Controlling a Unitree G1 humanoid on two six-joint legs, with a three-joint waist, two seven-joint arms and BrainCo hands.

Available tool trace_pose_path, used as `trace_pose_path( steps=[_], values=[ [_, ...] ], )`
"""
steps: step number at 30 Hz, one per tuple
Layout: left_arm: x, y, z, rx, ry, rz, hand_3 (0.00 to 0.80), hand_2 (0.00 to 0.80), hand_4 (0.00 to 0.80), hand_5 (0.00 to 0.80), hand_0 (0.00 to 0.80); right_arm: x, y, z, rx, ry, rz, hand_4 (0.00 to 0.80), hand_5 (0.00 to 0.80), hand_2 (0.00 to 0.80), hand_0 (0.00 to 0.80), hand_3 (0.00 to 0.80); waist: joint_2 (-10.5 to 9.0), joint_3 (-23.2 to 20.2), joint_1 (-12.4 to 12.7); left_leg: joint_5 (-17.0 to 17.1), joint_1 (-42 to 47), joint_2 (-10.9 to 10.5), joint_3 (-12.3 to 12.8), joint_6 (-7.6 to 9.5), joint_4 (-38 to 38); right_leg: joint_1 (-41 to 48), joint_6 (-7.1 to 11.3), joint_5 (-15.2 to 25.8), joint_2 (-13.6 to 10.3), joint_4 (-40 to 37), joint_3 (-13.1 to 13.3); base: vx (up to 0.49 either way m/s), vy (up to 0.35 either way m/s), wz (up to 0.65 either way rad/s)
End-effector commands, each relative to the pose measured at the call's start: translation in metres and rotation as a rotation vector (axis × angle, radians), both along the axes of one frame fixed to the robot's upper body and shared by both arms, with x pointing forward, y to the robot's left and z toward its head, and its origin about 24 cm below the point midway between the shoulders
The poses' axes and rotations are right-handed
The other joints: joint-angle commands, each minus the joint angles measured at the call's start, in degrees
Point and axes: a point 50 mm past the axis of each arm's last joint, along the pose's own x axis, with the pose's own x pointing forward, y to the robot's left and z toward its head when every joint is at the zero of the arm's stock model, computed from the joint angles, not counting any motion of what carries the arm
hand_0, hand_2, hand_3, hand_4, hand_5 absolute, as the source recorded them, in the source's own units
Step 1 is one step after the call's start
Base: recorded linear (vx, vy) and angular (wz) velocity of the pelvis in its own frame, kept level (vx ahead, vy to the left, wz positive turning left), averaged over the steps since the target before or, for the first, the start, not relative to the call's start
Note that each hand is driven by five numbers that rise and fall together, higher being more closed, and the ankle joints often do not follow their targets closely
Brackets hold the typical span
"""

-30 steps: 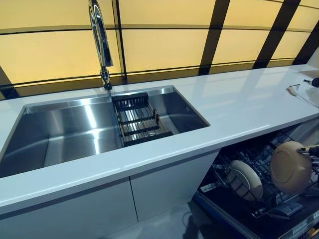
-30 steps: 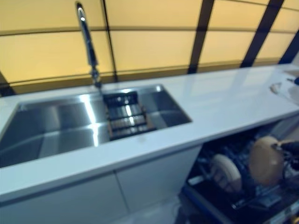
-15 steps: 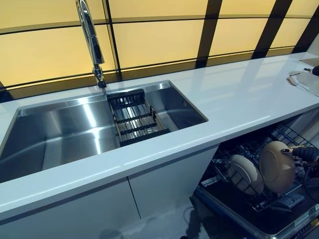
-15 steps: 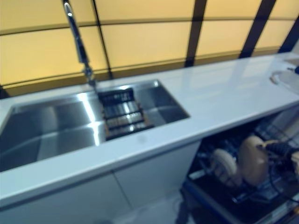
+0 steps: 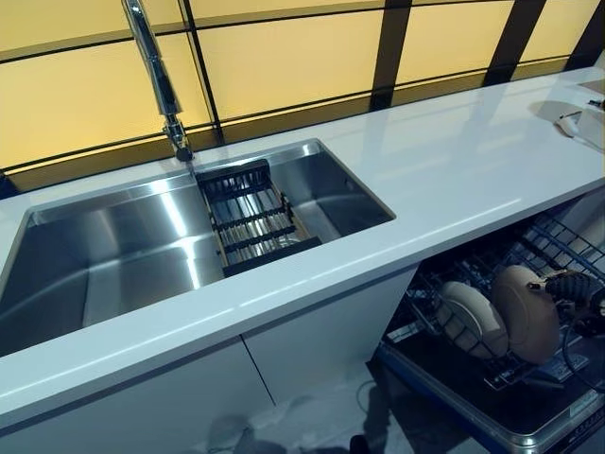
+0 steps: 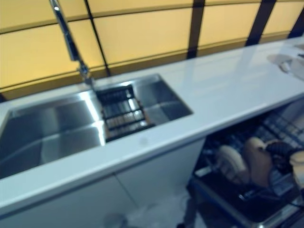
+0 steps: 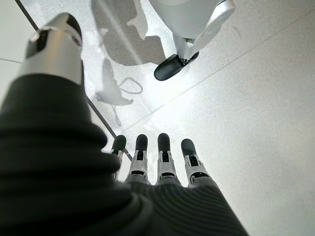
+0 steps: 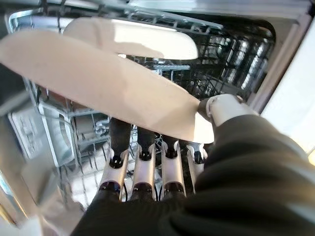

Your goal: Take plates into dishwasher

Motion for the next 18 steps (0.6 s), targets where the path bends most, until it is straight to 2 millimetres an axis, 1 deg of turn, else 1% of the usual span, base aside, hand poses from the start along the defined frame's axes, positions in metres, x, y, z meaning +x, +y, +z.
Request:
trace_pose_path(
  steps=[1,2,4,6,7,8,9,11,12,14,18],
  values=[
    [0.001,0.017,0.005,0.068,0.032,0.014,0.000,0.000,0.000,0.000,0.000,0.015,0.009,0.037,-0.196,-0.059,0.101,0.800,0.800,0.800,0.800,0.800,-3.42,-0.7,-0.9,3.5,-2.0,0.8,-2.8,1.57,-0.2,4.2,5.09,-3.2,-4.9,0.2,0.8,0.000,0.000,0.00],
    [0.001,0.016,0.005,0.065,0.030,0.014,0.000,0.000,0.000,0.000,0.000,0.014,0.008,0.038,-0.261,-0.037,0.116,0.800,0.800,0.800,0.800,0.800,-3.49,-0.7,-0.9,3.5,-2.1,0.7,-2.9,1.62,-0.2,4.1,5.09,-3.2,-4.8,0.2,0.7,0.000,0.000,0.00],
    [0.002,0.015,0.005,0.064,0.027,0.012,0.000,0.000,0.000,0.000,0.000,0.013,0.008,0.039,-0.293,-0.032,0.123,0.800,0.800,0.800,0.800,0.800,-3.51,-0.7,-0.9,3.5,-2.1,0.7,-2.9,1.62,-0.2,4.2,5.08,-3.2,-4.8,0.2,0.7,0.000,0.000,0.00],
    [0.003,0.013,0.005,0.065,0.025,0.006,0.000,0.000,0.000,0.000,0.000,0.012,0.006,0.041,-0.395,-0.005,0.142,0.800,0.800,0.800,0.800,0.800,-3.66,-0.6,-0.7,3.6,-2.2,0.8,-3.0,1.66,-0.2,4.3,5.07,-3.2,-4.8,0.2,0.6,0.000,0.000,0.00],
    [0.003,0.013,0.005,0.065,0.024,0.004,0.000,0.000,0.000,0.000,0.000,0.012,0.006,0.042,-0.410,-0.001,0.146,0.800,0.800,0.800,0.800,0.800,-3.66,-0.6,-0.7,3.6,-2.2,0.8,-3.0,1.65,-0.2,4.3,5.08,-3.2,-4.8,0.2,0.6,0.000,0.000,0.00],
    [0.004,0.014,0.005,0.069,0.022,0.000,0.000,0.000,0.000,0.000,0.000,0.011,0.006,0.044,-0.501,0.021,0.170,0.800,0.800,0.800,0.800,0.800,-3.79,-0.5,-0.5,3.7,-2.3,0.8,-3.1,1.66,-0.2,4.3,5.15,-3.2,-4.8,0.2,0.5,0.000,0.000,0.00],
    [0.004,0.014,0.005,0.069,0.022,0.000,0.000,0.000,0.000,0.000,0.000,0.011,0.006,0.044,-0.515,0.024,0.174,0.800,0.800,0.800,0.800,0.800,-3.80,-0.5,-0.5,3.7,-2.3,0.8,-3.2,1.66,-0.2,4.3,5.16,-3.2,-4.7,0.2,0.5,0.000,0.000,0.00],
    [0.004,0.013,0.005,0.073,0.019,-0.005,0.000,0.000,0.000,0.000,0.000,0.012,0.007,0.047,-0.621,0.044,0.210,0.800,0.800,0.800,0.800,0.800,-3.90,-0.4,-0.3,3.8,-2.5,0.8,-3.3,1.68,-0.2,4.3,5.17,-3.2,-4.7,0.2,0.4,0.000,0.000,0.00],
    [0.004,0.013,0.005,0.073,0.019,-0.005,0.000,0.000,0.000,0.000,0.000,0.012,0.008,0.047,-0.631,0.044,0.214,0.800,0.800,0.800,0.800,0.800,-3.91,-0.3,-0.3,3.9,-2.5,0.8,-3.4,1.68,-0.2,4.3,5.17,-3.2,-4.7,0.2,0.4,0.000,0.000,0.00],
    [0.004,0.013,0.005,0.076,0.017,-0.010,0.000,0.000,0.000,0.000,0.000,0.012,0.012,0.046,-0.714,0.051,0.245,0.800,0.800,0.800,0.800,0.800,-3.99,-0.3,-0.1,3.9,-2.7,0.8,-3.4,1.65,-0.2,4.3,5.28,-3.3,-4.7,0.2,0.3,-0.017,-0.005,0.00],
    [0.005,0.012,0.005,0.076,0.014,-0.015,0.000,0.000,0.000,0.000,0.000,0.014,0.016,0.042,-0.736,0.070,0.271,0.800,0.800,0.800,0.800,0.800,-4.03,-0.4,0.2,3.9,-2.9,0.9,-3.7,1.65,-0.2,4.2,5.31,-3.3,-4.7,0.2,0.1,-0.009,-0.006,0.00]
  ],
)
